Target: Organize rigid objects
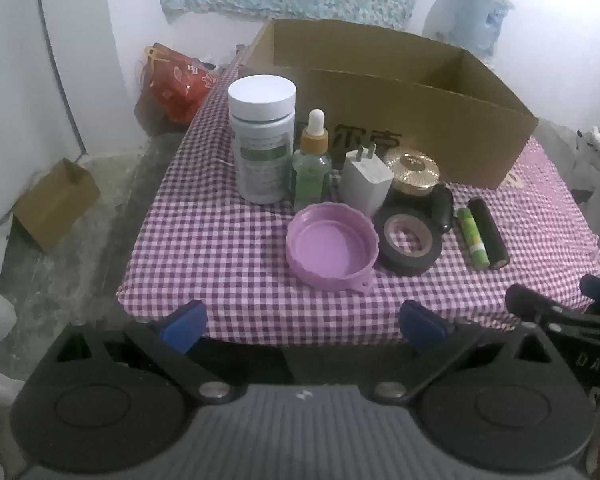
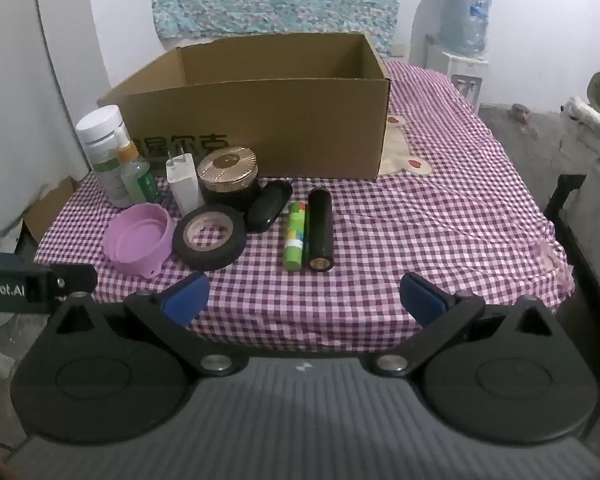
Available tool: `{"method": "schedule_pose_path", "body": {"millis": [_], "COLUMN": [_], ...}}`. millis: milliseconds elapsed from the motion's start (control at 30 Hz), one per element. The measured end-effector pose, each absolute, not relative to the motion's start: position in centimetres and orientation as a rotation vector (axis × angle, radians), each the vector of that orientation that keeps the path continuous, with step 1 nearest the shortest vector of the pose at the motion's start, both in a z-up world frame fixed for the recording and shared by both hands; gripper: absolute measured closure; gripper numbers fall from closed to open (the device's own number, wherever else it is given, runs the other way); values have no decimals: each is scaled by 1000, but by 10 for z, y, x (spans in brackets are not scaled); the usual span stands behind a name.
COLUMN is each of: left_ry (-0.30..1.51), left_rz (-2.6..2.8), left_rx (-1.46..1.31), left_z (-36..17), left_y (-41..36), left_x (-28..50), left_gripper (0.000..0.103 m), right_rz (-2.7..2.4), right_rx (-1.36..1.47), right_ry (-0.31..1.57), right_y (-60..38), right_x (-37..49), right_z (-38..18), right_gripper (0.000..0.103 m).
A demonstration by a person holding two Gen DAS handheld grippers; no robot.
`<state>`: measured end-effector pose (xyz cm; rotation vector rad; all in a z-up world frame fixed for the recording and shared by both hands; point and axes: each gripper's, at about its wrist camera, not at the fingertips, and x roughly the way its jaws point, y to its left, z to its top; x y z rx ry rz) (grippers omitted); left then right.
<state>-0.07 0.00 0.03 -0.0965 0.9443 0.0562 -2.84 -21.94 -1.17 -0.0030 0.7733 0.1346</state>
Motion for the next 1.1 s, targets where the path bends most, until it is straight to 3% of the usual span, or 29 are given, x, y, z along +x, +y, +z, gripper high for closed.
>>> {"method": "schedule_pose_path", "body": {"millis": [1100], "left_ry": [947], "left_rz": [86], "left_rx": [-26], "left_z": [-5], "left_y": [-8], "left_x": [-1], "left_gripper": [0], "right_rz": [145], "right_rx": [-13], "right_ry": [733], "right_y": [-216], "right_x": [-35], "right_z": [-5], "right_gripper": [1]}}
